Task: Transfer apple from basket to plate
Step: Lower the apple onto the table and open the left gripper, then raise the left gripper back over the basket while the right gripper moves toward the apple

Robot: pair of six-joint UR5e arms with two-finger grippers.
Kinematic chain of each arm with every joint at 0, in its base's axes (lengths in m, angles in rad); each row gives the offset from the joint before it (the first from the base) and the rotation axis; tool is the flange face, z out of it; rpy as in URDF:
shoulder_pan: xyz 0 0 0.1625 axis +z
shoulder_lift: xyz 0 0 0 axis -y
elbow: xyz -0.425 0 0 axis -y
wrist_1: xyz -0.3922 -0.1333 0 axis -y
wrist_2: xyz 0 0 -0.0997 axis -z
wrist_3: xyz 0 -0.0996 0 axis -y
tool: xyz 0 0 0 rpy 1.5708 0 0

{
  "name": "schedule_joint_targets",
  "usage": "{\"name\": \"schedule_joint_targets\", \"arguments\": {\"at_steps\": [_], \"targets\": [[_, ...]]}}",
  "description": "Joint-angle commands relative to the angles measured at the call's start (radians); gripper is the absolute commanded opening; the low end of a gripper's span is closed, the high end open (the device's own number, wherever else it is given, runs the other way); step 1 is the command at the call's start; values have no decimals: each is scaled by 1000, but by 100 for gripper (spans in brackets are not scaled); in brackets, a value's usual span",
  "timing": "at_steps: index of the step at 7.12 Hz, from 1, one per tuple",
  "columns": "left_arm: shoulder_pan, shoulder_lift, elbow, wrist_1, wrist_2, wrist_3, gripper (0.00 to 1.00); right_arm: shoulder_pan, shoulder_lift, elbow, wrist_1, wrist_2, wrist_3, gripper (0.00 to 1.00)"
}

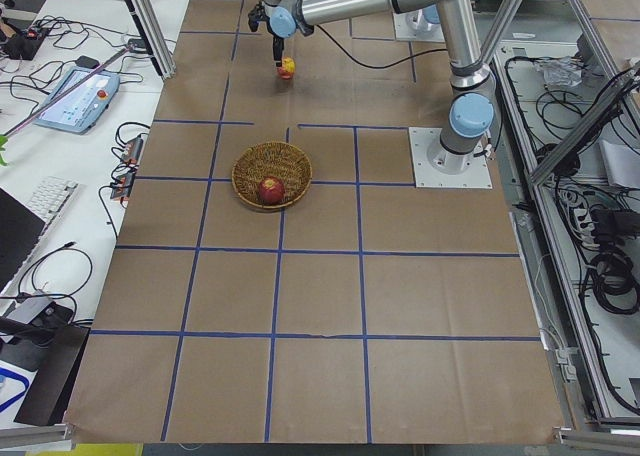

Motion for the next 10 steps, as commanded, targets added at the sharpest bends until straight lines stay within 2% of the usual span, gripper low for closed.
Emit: {"name": "schedule_joint_targets", "arguments": {"at_steps": [1, 2, 4, 5, 7, 8, 10], "targets": [[55, 239, -5, -222, -2, 69, 99, 0, -3, 1, 3, 3, 0, 100], [109, 327, -11, -328, -2, 187, 99, 0, 0, 6, -11, 3, -4, 100], [141, 432, -31, -370, 4, 329, 99, 2, -10, 1, -11, 9, -1, 100], [152, 472, -63, -376, 9, 390, 99, 14, 6, -5, -55, 11, 23, 100], [267, 494, -155, -377, 6, 495, 99, 128, 80, -33, -130, 6, 133, 100], [317, 526, -189, -378, 0, 495, 99, 202, 147, -86, -138, 3, 229, 100], [335, 584, -276, -383, -2, 493, 99, 320, 289, -172, -175, -5, 375, 100]]}}
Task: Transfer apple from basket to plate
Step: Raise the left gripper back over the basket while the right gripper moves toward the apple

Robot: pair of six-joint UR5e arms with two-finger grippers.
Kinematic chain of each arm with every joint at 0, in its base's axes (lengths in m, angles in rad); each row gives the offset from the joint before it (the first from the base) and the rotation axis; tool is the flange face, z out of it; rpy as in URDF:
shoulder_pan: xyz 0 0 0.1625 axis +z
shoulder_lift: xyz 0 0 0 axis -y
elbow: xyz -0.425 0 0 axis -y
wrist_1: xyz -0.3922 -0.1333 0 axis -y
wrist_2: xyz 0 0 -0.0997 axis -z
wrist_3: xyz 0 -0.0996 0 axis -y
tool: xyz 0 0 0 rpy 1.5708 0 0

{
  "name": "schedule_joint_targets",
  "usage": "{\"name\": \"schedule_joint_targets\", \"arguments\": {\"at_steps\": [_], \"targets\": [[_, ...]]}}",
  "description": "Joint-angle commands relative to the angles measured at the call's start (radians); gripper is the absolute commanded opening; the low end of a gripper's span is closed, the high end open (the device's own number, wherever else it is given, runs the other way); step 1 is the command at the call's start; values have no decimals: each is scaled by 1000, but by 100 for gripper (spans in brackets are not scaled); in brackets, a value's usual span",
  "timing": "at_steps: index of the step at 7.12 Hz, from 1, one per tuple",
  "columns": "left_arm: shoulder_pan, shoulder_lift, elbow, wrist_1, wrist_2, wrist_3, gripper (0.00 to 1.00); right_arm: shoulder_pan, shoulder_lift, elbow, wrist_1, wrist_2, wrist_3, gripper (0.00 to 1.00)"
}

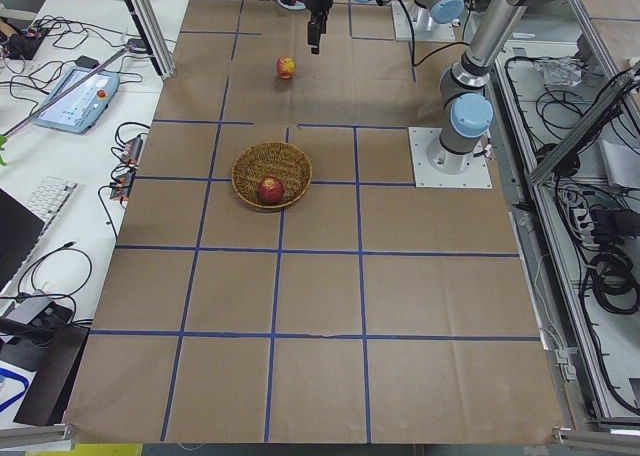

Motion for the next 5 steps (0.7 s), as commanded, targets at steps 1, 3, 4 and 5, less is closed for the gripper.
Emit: {"name": "schedule_joint_targets", "arguments": {"at_steps": [1, 3, 4, 5], "targets": [[19, 43, -77, 0, -3, 1, 99, 115, 136, -43, -94, -6, 159, 100], [25, 68, -79, -1, 1, 2, 99, 154, 213, -8, -200, -6, 184, 100], [25, 71, -79, -3, 1, 2, 99, 154, 240, 58, -323, -6, 182, 100], [25, 70, -79, -1, 1, -1, 99, 148, 244, 133, -461, -9, 175, 100]]}}
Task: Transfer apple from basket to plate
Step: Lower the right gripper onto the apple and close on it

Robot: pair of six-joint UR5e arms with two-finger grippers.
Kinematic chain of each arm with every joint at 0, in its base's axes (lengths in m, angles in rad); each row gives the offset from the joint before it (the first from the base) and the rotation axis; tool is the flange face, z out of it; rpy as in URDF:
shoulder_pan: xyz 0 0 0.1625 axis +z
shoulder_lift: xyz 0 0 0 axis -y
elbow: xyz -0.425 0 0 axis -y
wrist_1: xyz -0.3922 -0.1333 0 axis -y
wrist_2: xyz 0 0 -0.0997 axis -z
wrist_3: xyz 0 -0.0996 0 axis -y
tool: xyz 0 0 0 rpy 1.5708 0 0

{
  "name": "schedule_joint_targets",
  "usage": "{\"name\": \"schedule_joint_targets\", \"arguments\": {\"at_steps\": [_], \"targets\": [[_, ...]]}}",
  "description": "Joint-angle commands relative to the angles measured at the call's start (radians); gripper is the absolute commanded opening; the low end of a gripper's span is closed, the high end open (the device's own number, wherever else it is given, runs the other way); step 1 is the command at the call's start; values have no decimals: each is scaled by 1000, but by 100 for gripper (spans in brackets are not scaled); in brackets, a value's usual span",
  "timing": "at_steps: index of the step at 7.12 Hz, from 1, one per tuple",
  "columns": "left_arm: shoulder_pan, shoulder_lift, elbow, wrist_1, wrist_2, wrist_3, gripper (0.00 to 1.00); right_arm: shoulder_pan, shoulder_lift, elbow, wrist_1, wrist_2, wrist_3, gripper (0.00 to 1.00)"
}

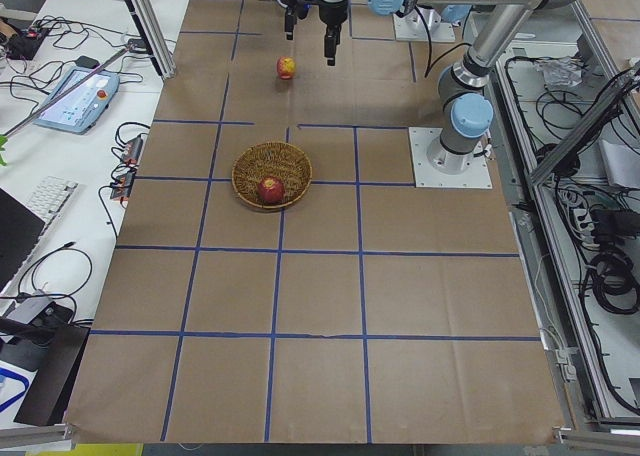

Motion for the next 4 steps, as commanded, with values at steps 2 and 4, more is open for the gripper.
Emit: {"name": "schedule_joint_targets", "arguments": {"at_steps": [2, 4], "targets": [[2, -1, 1, 0, -1, -5, 99, -6, 47, 124, -234, -8, -7, 100], [2, -6, 2, 0, -3, -5, 99, -8, 113, 120, -283, -5, -9, 100]]}}
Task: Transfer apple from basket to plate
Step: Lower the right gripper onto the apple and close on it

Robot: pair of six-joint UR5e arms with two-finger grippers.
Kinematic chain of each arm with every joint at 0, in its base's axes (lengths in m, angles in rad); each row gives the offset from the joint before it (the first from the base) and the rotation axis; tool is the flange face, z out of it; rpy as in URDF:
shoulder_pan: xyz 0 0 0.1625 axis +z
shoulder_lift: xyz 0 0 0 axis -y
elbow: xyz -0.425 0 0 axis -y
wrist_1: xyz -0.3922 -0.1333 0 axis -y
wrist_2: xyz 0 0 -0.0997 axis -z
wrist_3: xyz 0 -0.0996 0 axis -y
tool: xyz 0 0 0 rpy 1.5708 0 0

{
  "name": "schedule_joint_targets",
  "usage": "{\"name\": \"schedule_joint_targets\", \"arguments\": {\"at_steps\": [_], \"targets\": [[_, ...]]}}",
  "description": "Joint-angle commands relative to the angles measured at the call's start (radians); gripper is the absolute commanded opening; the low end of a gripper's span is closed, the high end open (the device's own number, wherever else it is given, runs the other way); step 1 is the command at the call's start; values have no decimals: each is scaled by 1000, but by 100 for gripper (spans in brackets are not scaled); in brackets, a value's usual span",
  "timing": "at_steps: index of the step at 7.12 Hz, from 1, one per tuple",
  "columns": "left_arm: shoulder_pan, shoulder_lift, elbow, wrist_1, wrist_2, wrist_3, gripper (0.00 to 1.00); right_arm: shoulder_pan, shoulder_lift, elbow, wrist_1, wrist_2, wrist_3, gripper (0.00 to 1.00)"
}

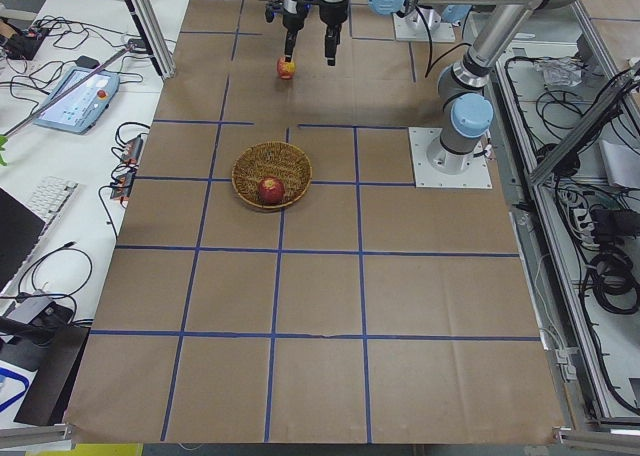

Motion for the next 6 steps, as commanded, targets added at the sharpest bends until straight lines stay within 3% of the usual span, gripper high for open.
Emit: {"name": "schedule_joint_targets", "arguments": {"at_steps": [1, 4, 6], "targets": [[0, 4, -2, 0, 0, 1, 99, -3, 83, 2, -91, -4, -1, 100], [0, 1, -2, 0, 0, 0, 99, -8, 123, 0, -105, -44, -1, 100], [0, 1, -2, 2, 0, 0, 99, -8, 123, 0, -105, -44, -1, 70]]}}
